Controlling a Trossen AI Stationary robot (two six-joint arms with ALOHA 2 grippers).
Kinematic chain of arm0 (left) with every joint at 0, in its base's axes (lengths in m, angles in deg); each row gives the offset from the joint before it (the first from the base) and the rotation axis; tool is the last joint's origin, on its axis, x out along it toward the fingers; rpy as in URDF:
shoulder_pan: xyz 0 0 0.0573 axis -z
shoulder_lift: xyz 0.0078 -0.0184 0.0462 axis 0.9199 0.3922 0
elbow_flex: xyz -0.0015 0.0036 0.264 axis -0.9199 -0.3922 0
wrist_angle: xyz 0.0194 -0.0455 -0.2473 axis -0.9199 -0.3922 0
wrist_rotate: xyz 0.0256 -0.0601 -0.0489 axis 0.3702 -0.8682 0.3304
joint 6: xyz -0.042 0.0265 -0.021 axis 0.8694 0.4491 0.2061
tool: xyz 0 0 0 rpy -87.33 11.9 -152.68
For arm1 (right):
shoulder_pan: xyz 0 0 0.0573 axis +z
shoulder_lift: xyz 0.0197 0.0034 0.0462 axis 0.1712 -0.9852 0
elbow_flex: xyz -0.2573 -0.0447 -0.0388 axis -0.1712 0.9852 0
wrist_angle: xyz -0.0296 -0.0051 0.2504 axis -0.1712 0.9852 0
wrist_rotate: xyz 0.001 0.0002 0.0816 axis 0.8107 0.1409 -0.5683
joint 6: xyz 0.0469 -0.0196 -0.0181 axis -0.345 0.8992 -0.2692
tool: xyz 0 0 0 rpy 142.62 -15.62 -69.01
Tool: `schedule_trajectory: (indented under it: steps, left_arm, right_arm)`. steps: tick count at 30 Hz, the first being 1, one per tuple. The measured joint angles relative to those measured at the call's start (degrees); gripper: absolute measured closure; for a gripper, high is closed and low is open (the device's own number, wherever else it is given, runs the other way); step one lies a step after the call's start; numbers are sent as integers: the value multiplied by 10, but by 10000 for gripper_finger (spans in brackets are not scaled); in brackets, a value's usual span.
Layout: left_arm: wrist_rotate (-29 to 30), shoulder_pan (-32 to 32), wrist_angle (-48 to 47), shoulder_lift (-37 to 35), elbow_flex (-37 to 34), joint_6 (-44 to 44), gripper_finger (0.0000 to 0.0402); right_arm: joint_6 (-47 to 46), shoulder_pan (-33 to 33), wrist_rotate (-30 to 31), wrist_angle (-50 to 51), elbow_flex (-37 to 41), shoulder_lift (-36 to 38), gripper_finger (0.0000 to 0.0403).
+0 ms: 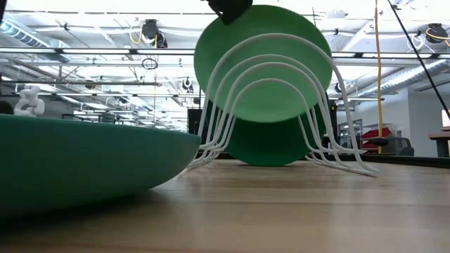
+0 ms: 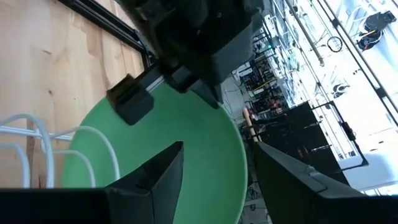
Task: Sort dishes
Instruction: Put the light green plate into the dish rack
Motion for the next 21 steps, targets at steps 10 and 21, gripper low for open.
schedule_trajectory:
  steps: [10, 21]
  left_arm:
    - [-11, -1, -9, 28, 0, 11, 401]
    - [-28, -4, -14, 53, 0, 39, 394]
  right_arm:
    - [1, 0, 0, 0, 0, 0, 216]
    - [0, 0, 0, 0, 0, 0, 216]
